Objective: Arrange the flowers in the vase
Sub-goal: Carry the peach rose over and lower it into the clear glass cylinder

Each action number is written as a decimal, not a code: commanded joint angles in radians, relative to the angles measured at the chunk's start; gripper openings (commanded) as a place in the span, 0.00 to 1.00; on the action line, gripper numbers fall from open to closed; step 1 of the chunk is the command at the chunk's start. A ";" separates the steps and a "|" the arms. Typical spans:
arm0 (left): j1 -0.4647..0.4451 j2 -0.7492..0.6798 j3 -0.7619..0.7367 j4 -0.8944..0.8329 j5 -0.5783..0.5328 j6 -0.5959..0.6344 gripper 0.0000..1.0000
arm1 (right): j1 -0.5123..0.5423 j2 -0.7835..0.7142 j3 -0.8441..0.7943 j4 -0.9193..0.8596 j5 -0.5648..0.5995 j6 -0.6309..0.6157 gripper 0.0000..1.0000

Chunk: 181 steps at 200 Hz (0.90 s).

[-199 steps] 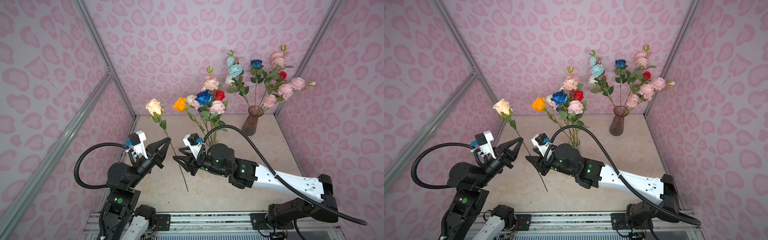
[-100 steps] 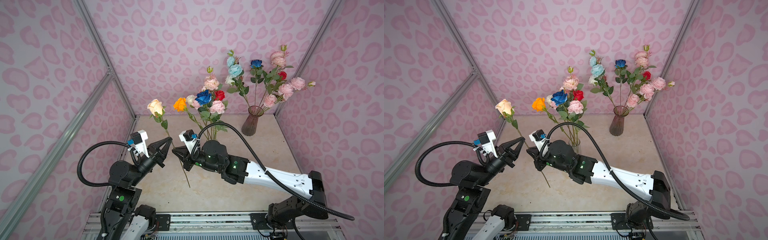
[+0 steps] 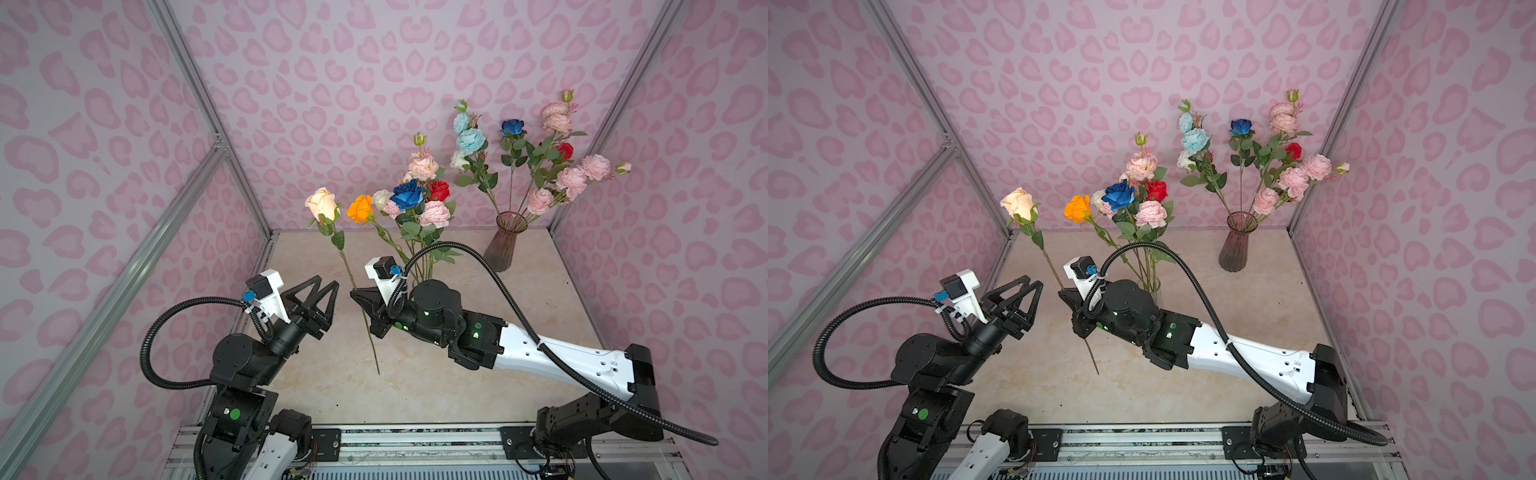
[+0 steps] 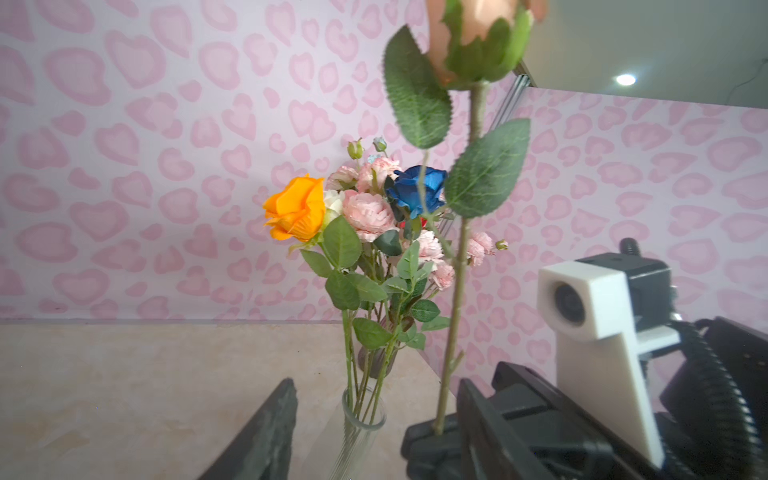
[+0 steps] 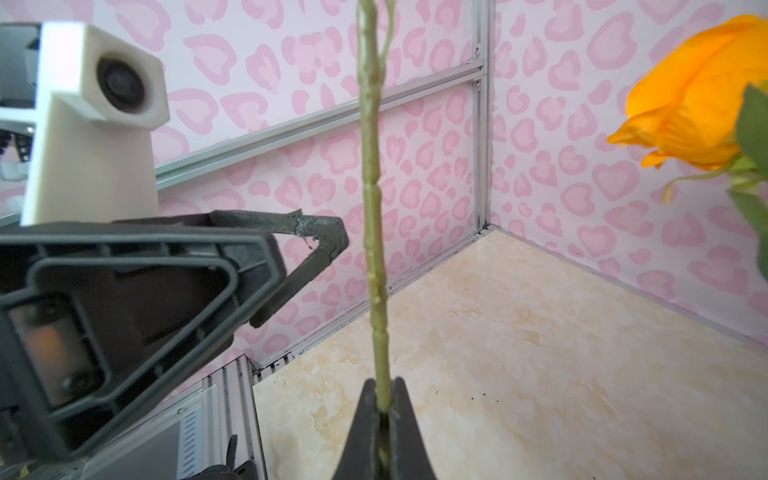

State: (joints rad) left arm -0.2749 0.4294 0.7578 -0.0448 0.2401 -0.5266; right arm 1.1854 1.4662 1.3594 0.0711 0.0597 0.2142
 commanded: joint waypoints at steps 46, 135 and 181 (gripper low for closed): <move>0.002 -0.075 -0.069 -0.179 -0.253 -0.005 0.65 | 0.000 -0.109 -0.013 0.065 0.296 -0.270 0.00; 0.002 -0.063 -0.063 -0.189 -0.229 -0.004 0.65 | -0.095 -0.141 -0.133 0.541 0.549 -0.456 0.00; 0.002 -0.055 -0.065 -0.186 -0.219 -0.009 0.65 | -0.145 -0.102 -0.140 0.615 0.539 -0.421 0.00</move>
State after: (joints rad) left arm -0.2741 0.3660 0.6895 -0.2405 0.0074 -0.5316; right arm 1.0615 1.3468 1.2194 0.5861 0.5827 -0.2283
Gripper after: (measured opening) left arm 0.648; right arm 0.051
